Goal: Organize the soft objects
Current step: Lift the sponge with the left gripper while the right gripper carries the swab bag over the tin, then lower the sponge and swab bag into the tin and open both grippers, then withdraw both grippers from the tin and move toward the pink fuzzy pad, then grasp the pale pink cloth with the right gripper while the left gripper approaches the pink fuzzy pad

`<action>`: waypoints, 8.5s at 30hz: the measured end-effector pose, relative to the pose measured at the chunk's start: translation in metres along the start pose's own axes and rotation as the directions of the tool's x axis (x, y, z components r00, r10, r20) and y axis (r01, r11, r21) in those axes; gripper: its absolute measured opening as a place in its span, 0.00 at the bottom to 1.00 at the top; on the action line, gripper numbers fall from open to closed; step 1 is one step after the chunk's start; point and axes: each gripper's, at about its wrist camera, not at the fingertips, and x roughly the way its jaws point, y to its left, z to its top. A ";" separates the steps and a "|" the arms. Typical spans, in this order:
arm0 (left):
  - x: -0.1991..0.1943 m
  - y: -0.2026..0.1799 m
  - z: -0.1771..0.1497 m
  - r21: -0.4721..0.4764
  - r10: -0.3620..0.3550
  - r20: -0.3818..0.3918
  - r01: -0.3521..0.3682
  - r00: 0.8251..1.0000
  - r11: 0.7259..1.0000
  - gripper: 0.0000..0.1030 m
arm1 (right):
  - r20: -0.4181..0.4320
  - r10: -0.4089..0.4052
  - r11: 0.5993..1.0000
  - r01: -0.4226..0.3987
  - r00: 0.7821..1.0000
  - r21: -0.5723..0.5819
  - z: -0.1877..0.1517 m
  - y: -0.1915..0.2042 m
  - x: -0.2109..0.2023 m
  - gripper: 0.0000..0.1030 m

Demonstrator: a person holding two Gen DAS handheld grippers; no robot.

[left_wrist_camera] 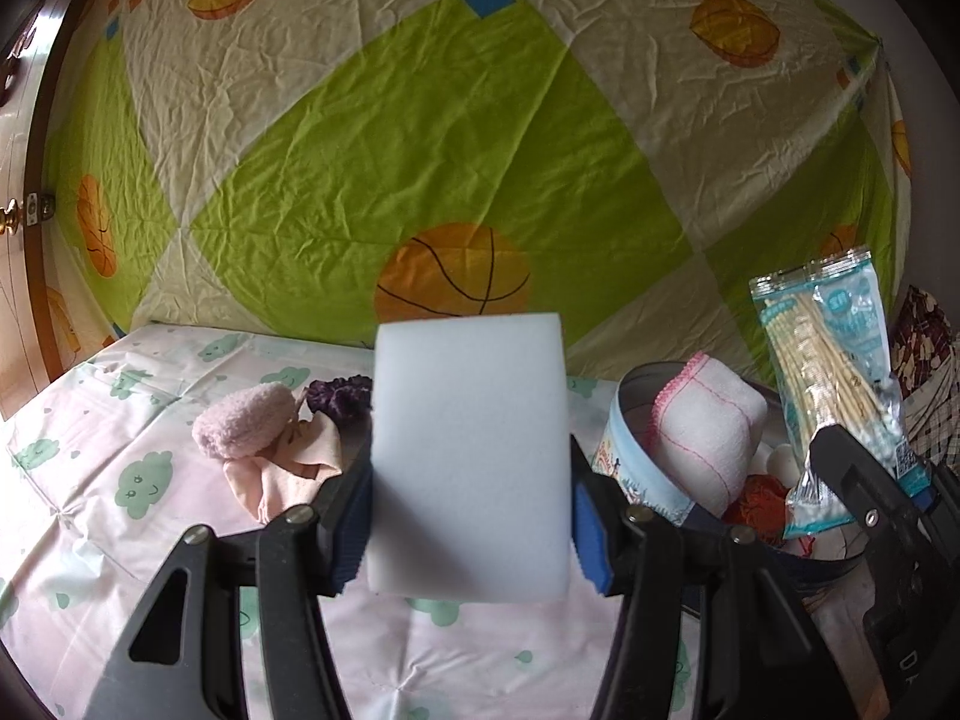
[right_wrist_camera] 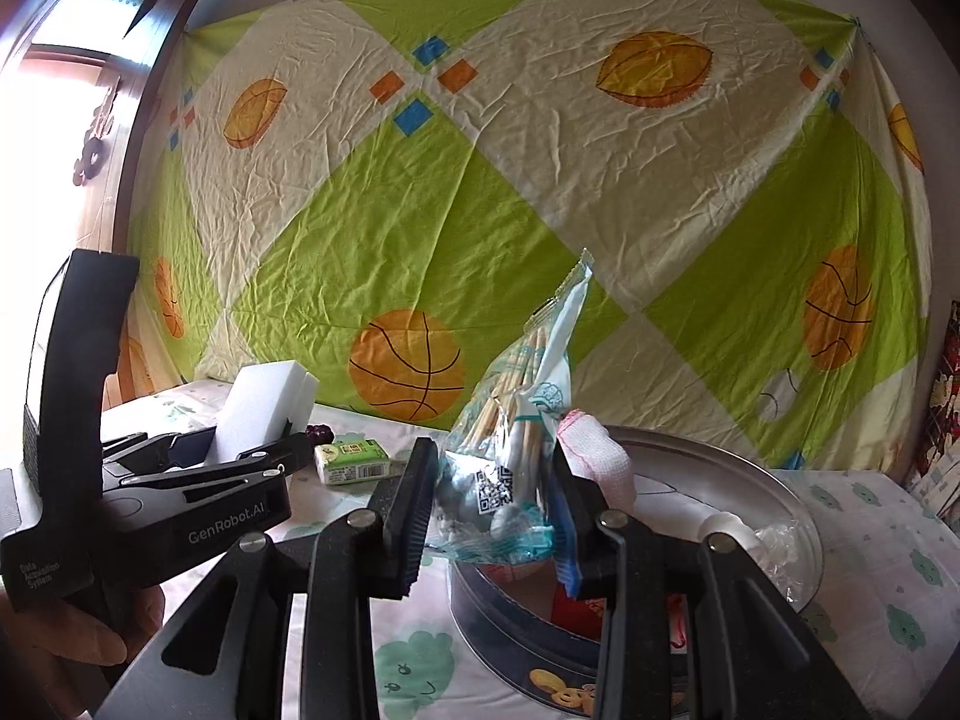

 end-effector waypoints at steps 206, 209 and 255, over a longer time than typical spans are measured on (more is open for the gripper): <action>0.020 0.065 0.024 0.027 0.199 0.011 -0.200 0.980 0.980 1.00 | 0.168 -0.235 0.970 0.220 0.957 0.106 0.013 0.030 0.016 0.89; 0.022 0.086 0.026 0.008 0.231 0.011 -0.231 0.973 0.973 1.00 | 0.153 -0.202 0.977 0.187 0.967 0.106 0.014 0.041 0.025 0.89; 0.046 0.215 0.034 -0.188 0.417 -0.152 -0.440 0.896 0.878 1.00 | -0.487 0.216 0.976 -0.171 0.846 0.137 -0.008 0.152 0.181 0.07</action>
